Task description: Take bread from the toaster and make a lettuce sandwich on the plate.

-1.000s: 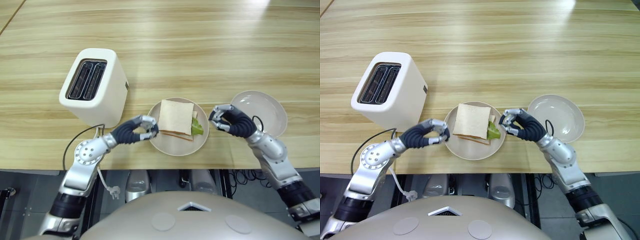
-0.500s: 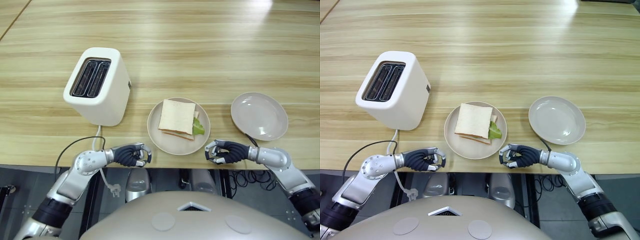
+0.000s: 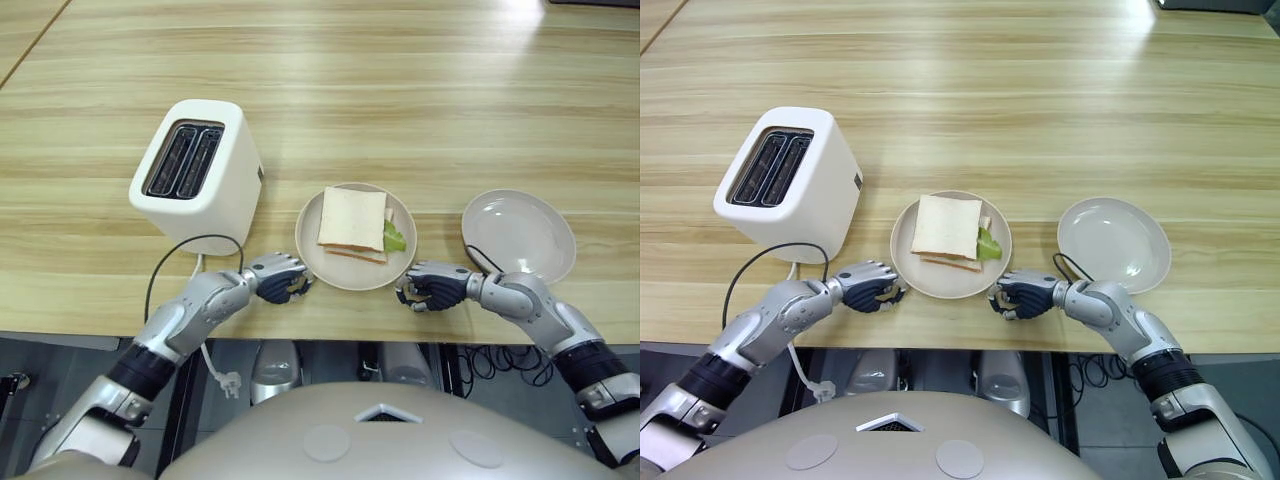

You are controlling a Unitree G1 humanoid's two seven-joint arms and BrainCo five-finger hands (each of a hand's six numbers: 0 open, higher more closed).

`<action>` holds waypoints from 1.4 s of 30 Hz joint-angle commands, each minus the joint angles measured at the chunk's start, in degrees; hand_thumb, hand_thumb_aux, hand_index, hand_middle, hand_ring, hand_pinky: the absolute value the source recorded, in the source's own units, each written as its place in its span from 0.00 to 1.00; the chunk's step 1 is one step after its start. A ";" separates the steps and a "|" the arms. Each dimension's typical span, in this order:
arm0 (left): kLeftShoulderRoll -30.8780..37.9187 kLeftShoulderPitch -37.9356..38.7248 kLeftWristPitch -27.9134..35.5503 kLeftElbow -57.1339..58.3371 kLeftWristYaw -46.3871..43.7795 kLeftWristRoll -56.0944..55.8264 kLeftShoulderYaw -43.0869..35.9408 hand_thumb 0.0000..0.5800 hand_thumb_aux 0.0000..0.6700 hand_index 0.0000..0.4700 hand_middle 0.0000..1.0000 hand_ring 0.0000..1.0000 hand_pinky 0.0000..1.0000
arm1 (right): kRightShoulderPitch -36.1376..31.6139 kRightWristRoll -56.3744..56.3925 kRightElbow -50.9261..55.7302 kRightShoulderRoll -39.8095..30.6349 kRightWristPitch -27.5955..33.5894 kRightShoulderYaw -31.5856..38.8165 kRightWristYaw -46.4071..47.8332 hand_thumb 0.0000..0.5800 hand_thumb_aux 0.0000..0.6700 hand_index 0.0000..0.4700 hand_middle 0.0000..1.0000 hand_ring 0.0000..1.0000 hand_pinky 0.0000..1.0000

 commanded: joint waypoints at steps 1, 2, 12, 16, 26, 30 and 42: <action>-1.45 -5.09 0.90 9.89 2.70 4.19 -2.04 1.00 1.00 0.98 1.00 1.00 1.00 | -3.81 -1.92 6.43 1.45 1.93 0.67 -1.11 1.00 1.00 0.98 1.00 1.00 1.00; -1.83 -6.48 0.88 11.50 3.46 4.26 -2.01 1.00 1.00 0.98 1.00 1.00 1.00 | -5.67 -1.94 8.48 1.92 1.86 0.52 -1.70 1.00 1.00 0.98 1.00 1.00 1.00; -9.54 -22.54 -1.16 38.30 12.24 2.86 -2.64 1.00 1.00 0.98 1.00 1.00 1.00 | -29.34 -3.54 44.18 12.52 -0.45 2.86 -9.65 1.00 1.00 0.98 1.00 1.00 1.00; -14.10 -29.07 -2.17 50.75 18.45 2.63 -2.85 1.00 1.00 0.98 1.00 1.00 1.00 | -34.53 -5.68 54.36 15.94 1.22 4.29 -13.66 1.00 1.00 0.98 1.00 1.00 1.00; -16.01 -34.00 -7.24 59.09 29.76 0.92 -1.84 1.00 1.00 0.98 1.00 1.00 1.00 | -34.49 -3.90 56.81 15.47 -3.92 3.12 -18.81 1.00 1.00 0.98 1.00 1.00 1.00; -12.46 -24.19 -11.63 37.50 28.94 -7.38 4.40 0.00 0.00 0.00 0.07 0.07 0.07 | -29.46 12.87 51.12 15.10 -12.69 -7.23 -7.19 0.17 0.09 0.08 0.00 0.00 0.00; -23.75 -2.68 -10.25 4.38 26.10 -34.07 18.14 0.00 0.00 0.00 0.00 0.00 0.00 | -12.77 49.39 14.14 27.30 -7.89 -24.16 0.39 0.00 0.00 0.00 0.00 0.00 0.00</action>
